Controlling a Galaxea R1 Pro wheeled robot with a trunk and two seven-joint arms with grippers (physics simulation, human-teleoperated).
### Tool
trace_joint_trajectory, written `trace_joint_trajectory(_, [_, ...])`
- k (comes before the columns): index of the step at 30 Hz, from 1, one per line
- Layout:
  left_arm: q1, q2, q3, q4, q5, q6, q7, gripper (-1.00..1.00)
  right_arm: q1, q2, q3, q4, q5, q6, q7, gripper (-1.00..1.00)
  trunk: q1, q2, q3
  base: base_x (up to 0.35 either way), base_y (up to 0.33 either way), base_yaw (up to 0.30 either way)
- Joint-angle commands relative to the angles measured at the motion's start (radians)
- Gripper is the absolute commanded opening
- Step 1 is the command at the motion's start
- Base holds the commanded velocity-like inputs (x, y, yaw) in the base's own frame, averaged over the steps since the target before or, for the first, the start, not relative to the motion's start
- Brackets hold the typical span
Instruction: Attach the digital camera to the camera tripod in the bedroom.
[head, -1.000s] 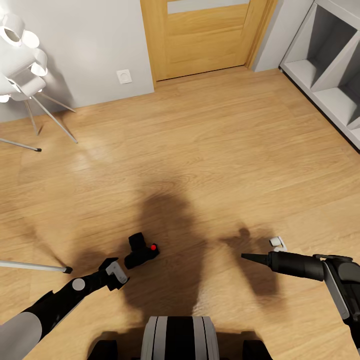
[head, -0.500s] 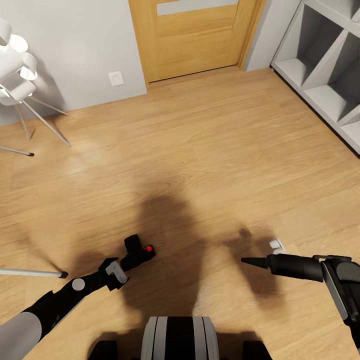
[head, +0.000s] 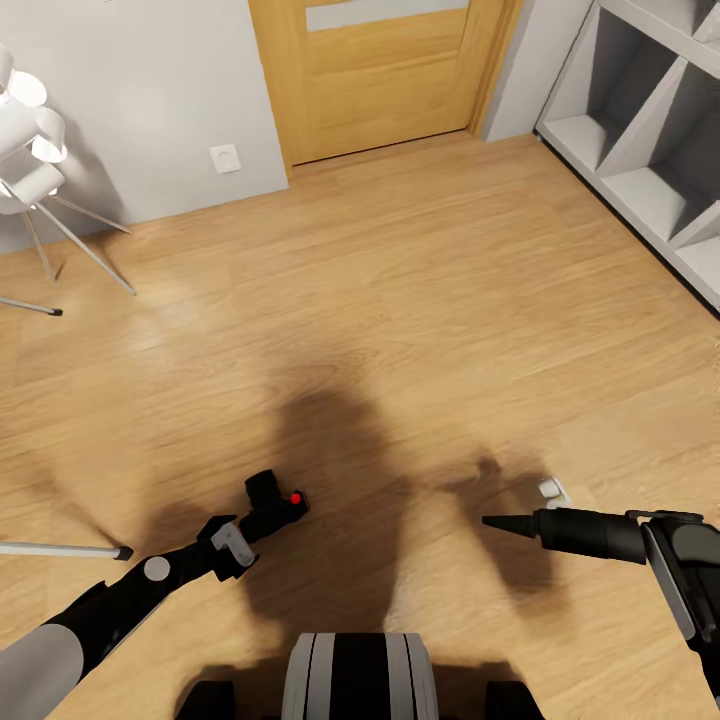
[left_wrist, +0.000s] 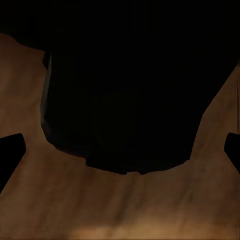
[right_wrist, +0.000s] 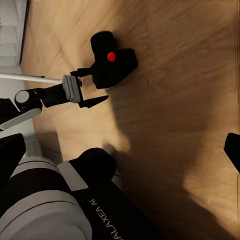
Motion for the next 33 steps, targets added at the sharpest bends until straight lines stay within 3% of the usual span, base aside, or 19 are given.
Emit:
trace_joint_trajectory(1, [-0.001,0.001,-0.006,0.000,0.008,-0.003,0.001,1.00,-0.001,0.000,0.000,0.000,-0.004,0.008,0.000,1.00,0.000,0.000,-0.001,0.000,0.000,-0.237])
trace_joint_trajectory(25, [-0.001,0.000,-0.006,-0.003,0.008,-0.003,0.001,1.00,-0.001,0.000,0.000,0.000,-0.008,0.008,0.003,1.00,0.000,0.000,-0.001,0.000,0.000,-0.030])
trace_joint_trajectory(27, [-0.001,-0.009,0.003,0.008,-0.004,-0.014,0.012,1.00,-0.001,0.011,0.001,0.012,-0.002,0.008,-0.003,1.00,0.000,0.000,-0.001,0.000,0.000,0.000])
trace_joint_trajectory(31, [0.000,-0.003,0.000,0.012,-0.026,-0.027,0.034,1.00,-0.001,0.013,0.002,0.034,-0.002,0.008,-0.002,1.00,0.000,0.000,-0.001,0.000,0.000,0.000])
trace_joint_trajectory(33, [0.000,0.001,-0.002,0.001,-0.015,-0.016,0.027,1.00,-0.001,0.013,0.002,0.041,-0.002,0.008,-0.002,1.00,0.000,0.000,-0.001,0.000,0.000,0.000])
